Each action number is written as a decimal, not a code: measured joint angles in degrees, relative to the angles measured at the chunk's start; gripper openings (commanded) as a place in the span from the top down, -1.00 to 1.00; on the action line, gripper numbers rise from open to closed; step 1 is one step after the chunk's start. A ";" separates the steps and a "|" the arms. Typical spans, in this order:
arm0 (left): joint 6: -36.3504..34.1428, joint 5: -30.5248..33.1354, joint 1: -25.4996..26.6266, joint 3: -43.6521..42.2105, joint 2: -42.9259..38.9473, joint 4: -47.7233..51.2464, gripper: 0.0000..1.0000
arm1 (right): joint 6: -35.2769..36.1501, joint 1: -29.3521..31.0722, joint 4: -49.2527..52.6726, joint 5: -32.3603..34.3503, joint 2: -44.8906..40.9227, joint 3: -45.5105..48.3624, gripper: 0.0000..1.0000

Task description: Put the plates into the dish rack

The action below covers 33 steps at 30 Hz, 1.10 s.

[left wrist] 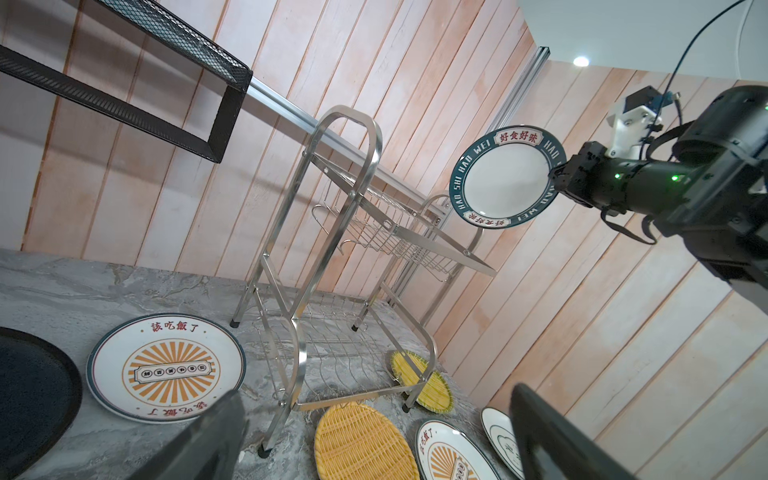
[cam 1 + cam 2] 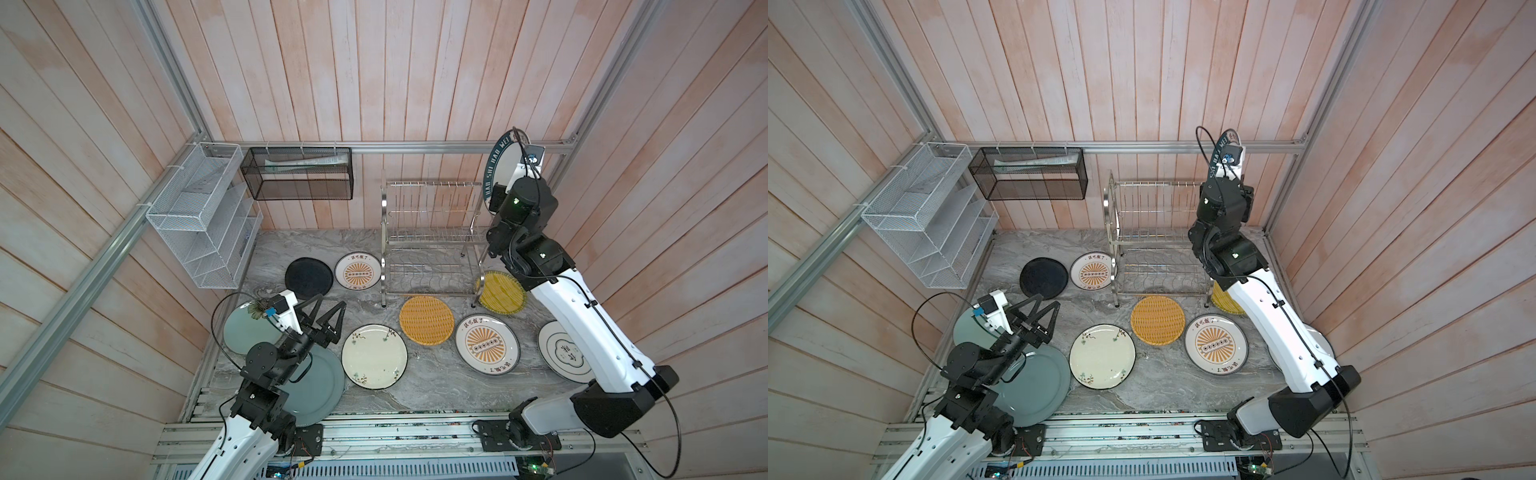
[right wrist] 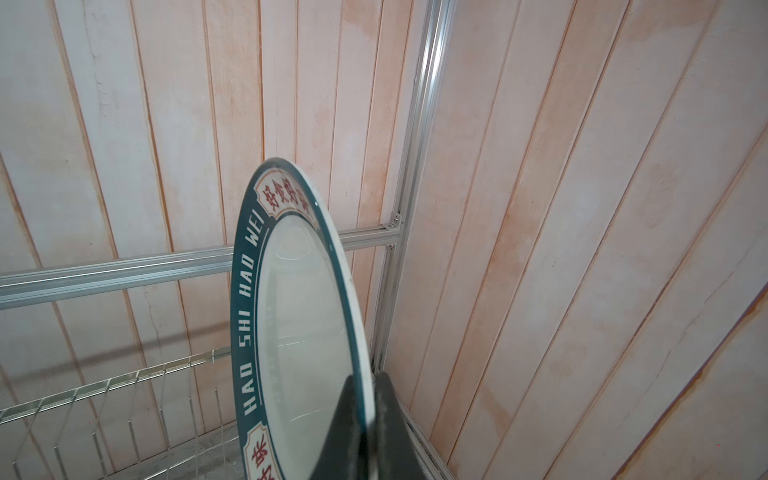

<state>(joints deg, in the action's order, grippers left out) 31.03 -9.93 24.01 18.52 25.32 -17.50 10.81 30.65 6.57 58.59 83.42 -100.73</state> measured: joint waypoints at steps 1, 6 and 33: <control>0.00 -0.02 0.00 0.00 0.20 0.00 -1.00 | -0.04 -0.57 0.55 -0.26 0.39 -0.35 1.00; 0.02 0.20 0.00 0.00 0.61 -0.13 -1.00 | -0.52 -1.84 2.10 -2.38 1.38 -1.22 1.00; 1.42 1.27 0.00 -1.53 1.46 -0.50 -1.00 | -6.54 -3.48 10.43 -7.30 6.71 -2.16 1.00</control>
<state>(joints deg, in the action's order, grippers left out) 32.45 -8.67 24.01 16.99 26.79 -18.00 4.27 27.18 16.99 51.29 90.13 -102.89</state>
